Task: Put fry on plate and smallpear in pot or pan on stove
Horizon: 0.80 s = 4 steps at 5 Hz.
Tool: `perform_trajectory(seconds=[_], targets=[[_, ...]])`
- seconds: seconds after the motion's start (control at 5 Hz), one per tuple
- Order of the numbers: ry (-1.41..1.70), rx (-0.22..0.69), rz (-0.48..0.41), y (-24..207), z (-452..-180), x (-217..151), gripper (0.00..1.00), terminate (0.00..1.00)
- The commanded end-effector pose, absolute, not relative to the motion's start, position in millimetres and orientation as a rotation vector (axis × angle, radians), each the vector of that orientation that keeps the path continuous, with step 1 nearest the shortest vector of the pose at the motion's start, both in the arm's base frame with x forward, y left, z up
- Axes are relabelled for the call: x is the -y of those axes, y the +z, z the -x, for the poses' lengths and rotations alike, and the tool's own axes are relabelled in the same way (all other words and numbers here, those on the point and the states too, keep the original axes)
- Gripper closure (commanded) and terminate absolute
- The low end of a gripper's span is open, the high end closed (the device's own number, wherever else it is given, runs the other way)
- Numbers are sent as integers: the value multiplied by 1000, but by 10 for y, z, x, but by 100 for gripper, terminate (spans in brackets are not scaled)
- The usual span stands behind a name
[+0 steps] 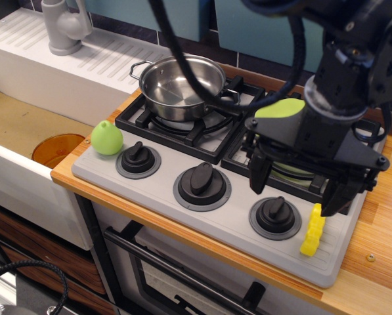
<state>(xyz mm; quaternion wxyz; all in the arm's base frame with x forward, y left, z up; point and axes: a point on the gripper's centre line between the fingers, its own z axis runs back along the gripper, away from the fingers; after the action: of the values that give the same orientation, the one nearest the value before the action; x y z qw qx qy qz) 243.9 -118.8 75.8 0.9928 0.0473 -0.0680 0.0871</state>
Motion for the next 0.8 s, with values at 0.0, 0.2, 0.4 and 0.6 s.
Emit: perform_trajectory(seconds=[0.0,0.2,0.4,0.6], targets=[[187,210,-70,547,-2474,1336,0,0],[191,220,-76,502,-2462,1371,0,0],[201,228,-74,465,-2457,1432,0,0],[207,237,-72,412,-2466,1473,0,0]])
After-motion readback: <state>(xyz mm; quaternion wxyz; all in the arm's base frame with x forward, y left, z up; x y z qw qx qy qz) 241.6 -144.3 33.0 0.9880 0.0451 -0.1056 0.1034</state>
